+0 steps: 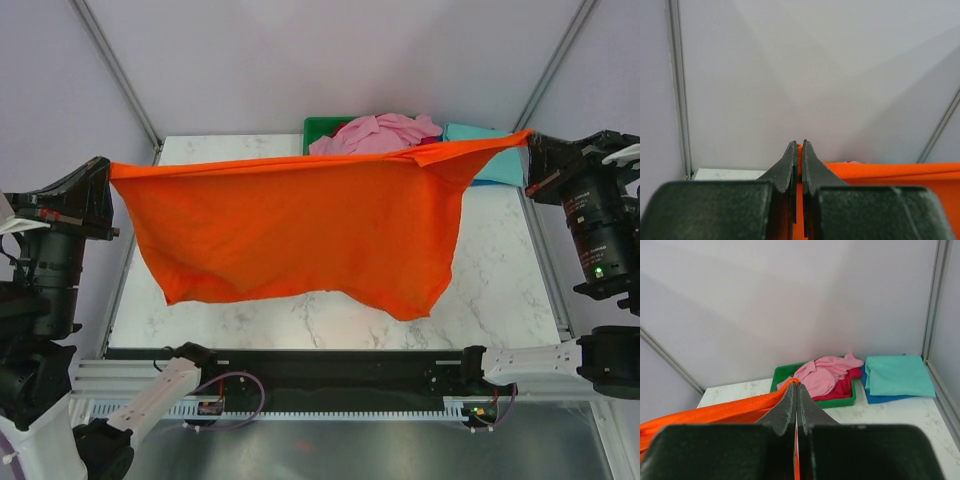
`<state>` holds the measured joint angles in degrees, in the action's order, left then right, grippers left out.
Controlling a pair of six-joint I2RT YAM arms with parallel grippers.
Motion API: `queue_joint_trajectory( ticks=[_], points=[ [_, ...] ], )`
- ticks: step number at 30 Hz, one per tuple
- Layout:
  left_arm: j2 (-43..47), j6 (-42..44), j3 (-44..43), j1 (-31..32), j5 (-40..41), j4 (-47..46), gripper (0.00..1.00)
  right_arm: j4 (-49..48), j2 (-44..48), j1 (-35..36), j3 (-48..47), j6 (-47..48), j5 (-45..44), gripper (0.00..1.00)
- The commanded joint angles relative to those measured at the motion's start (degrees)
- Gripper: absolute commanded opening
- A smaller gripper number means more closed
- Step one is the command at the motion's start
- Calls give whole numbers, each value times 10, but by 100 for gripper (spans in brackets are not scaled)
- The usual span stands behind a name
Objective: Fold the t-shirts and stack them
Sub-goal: Flatten the tshirt out
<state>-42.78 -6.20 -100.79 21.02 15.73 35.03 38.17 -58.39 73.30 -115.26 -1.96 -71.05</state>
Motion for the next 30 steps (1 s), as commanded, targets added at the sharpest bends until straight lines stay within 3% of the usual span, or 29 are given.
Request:
queue_joint_trajectory(
  ticks=[1, 6, 9, 11, 13, 14, 15, 18, 19, 23, 24, 26, 29, 30],
  points=[
    [-4, 84, -20, -3, 28, -49, 2, -105, 6, -24, -44, 147, -39, 0],
    [-60, 96, -18, -3, 16, -63, 2, -261, -59, -24, -44, 344, -116, 0],
    [-107, 73, 13, -4, 11, -14, 2, -319, -89, -57, 80, 390, -123, 0],
    [-155, 42, 72, -3, 11, 3, 2, -315, -114, -127, 139, 351, -103, 0],
    [-200, 2, 123, -11, 10, 13, 2, -178, -148, -250, 181, 200, -8, 0],
    [-221, -11, 166, -19, -17, 15, 2, -103, -202, -307, 173, 128, 57, 0],
    [-239, -26, 189, -44, -31, 14, 2, -31, -229, -407, 174, 31, 198, 0],
    [-348, -86, 233, -120, -121, 0, 2, -31, -314, -516, 175, -47, 320, 0],
    [-386, -99, 230, -136, -140, -3, 2, -31, -340, -534, 161, -83, 391, 0],
    [-540, -120, 134, -171, -206, 37, 2, -11, -512, -557, 36, -84, 439, 0],
    [-552, -116, 119, -171, -203, 37, 2, 0, -536, -558, -14, -75, 443, 5],
    [-585, -100, 67, -173, -195, 36, 2, 5, -604, -562, -52, -62, 471, 39],
    [-678, -81, -22, -180, -201, 60, 3, 28, -660, -567, -101, -87, 492, 48],
    [-726, -72, -43, -181, -213, 81, 15, 29, -658, -569, -89, -94, 491, 48]
  ],
)
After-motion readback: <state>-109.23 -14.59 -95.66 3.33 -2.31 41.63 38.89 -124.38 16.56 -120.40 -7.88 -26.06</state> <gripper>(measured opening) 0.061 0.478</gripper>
